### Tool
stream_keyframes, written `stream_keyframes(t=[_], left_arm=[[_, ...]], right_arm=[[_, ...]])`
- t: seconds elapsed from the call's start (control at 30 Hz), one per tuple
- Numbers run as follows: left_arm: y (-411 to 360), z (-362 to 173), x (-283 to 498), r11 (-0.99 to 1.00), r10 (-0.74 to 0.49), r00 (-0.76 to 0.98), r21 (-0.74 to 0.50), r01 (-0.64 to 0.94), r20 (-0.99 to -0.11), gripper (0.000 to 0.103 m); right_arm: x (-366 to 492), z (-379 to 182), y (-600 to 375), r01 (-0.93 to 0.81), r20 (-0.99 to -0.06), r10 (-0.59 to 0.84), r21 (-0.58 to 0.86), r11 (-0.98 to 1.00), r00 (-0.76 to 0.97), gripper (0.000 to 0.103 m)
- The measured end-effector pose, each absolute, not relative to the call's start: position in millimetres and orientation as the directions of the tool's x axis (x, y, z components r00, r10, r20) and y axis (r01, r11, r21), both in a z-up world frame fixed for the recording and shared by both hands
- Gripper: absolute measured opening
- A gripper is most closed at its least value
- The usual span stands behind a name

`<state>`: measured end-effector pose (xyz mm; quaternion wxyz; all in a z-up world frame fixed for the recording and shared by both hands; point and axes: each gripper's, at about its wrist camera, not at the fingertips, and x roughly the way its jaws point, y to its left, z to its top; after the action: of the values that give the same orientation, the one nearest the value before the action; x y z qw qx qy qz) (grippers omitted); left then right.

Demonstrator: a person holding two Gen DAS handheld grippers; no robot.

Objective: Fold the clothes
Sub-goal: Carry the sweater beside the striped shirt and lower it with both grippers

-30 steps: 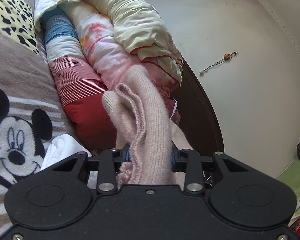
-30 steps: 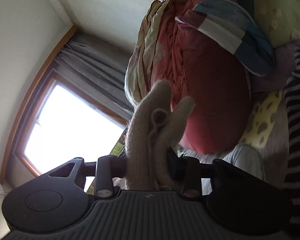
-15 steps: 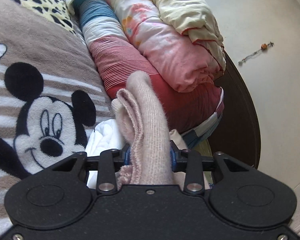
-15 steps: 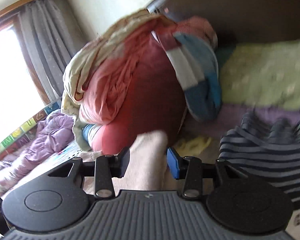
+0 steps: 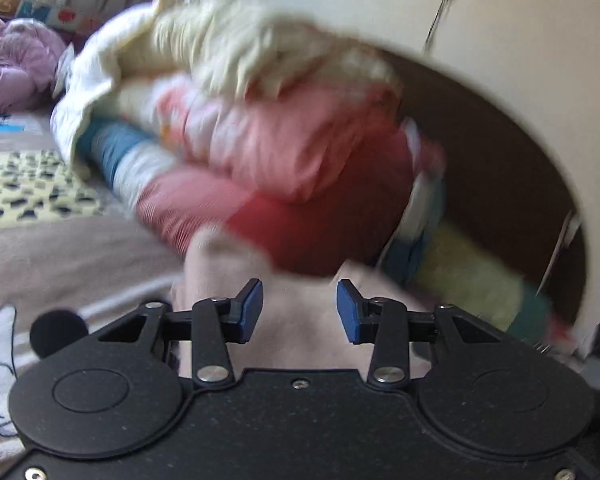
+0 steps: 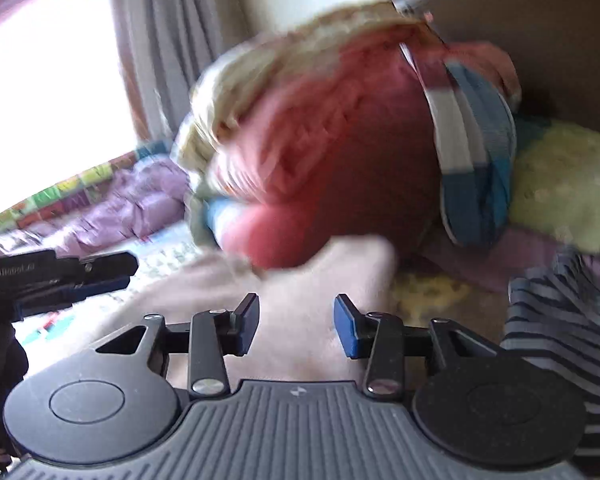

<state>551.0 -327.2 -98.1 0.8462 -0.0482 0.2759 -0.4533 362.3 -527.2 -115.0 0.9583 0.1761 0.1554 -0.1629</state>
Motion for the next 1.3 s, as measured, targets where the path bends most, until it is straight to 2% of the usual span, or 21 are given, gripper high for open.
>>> stream_keyframes(t=[0.07,0.23,0.37,0.53,0.57,0.6,0.63,0.73,0.77,0.87,0.93,1.0,1.13,1.3], left_arm=[[-334.9,-117.2,548.4,0.604,-0.767,0.445,-0.282,0.746,-0.463,0.039],[-331.2,-135.6,536.6,0.632,-0.742,0.509,-0.205,0.747,-0.436,0.042],[-321.8,-148.2,535.7,0.636,-0.753,0.524,-0.238,0.734,-0.397,0.043],[-318.5,-127.3,525.1,0.659,-0.726,0.527,-0.229,0.716,-0.442,0.044],[-316.1,-121.1,522.0,0.662,-0.722,0.523,-0.234,0.712,-0.453,0.046],[-311.9,-115.3,517.3,0.661,-0.723,0.520,-0.237,0.712,-0.454,0.053],[-307.4,-110.2,511.9,0.664,-0.721,0.523,-0.238,0.709,-0.454,0.058],[-294.0,-95.6,493.2,0.689,-0.703,0.558,-0.229,0.688,-0.440,0.072],[-290.3,-90.9,488.6,0.697,-0.698,0.565,-0.239,0.676,-0.439,0.074],[-282.8,-77.4,474.8,0.720,-0.684,0.578,-0.279,0.636,-0.445,0.087],[-281.9,-67.7,461.3,0.730,-0.675,0.588,-0.287,0.620,-0.446,0.099],[-284.0,-57.9,448.1,0.736,-0.662,0.590,-0.254,0.627,-0.462,0.103],[-289.4,-38.6,420.1,0.768,-0.608,0.628,-0.160,0.620,-0.485,0.103],[-277.6,-19.4,396.2,0.823,-0.541,0.680,-0.143,0.550,-0.495,0.103]], right_arm=[[366.7,-121.4,-526.3,0.391,-0.400,-0.267,0.268,0.881,0.877,0.051],[369.5,-129.0,-529.9,0.371,-0.409,-0.232,0.303,0.878,0.883,0.051],[371.5,-135.1,-527.5,0.357,-0.407,-0.225,0.287,0.889,0.885,0.052],[363.2,-130.9,-523.6,0.342,-0.385,-0.217,0.292,0.893,0.897,0.053],[360.5,-125.8,-522.4,0.339,-0.386,-0.212,0.298,0.892,0.898,0.053],[357.4,-120.2,-521.2,0.336,-0.383,-0.209,0.302,0.892,0.900,0.056],[353.5,-113.3,-519.8,0.331,-0.375,-0.207,0.303,0.894,0.904,0.063],[340.9,-95.2,-518.4,0.314,-0.348,-0.198,0.316,0.895,0.916,0.075],[336.7,-90.7,-518.9,0.310,-0.341,-0.195,0.325,0.893,0.919,0.076],[324.7,-85.7,-521.3,0.329,-0.348,-0.202,0.359,0.873,0.915,0.080],[315.5,-85.8,-523.2,0.342,-0.356,-0.197,0.410,0.845,0.914,0.092],[306.0,-85.0,-522.5,0.370,-0.371,-0.209,0.441,0.818,0.905,0.102],[292.3,-75.9,-512.4,0.405,-0.423,-0.207,0.457,0.792,0.882,0.103],[274.2,-59.7,-491.5,0.364,-0.436,-0.149,0.466,0.806,0.888,0.103]])
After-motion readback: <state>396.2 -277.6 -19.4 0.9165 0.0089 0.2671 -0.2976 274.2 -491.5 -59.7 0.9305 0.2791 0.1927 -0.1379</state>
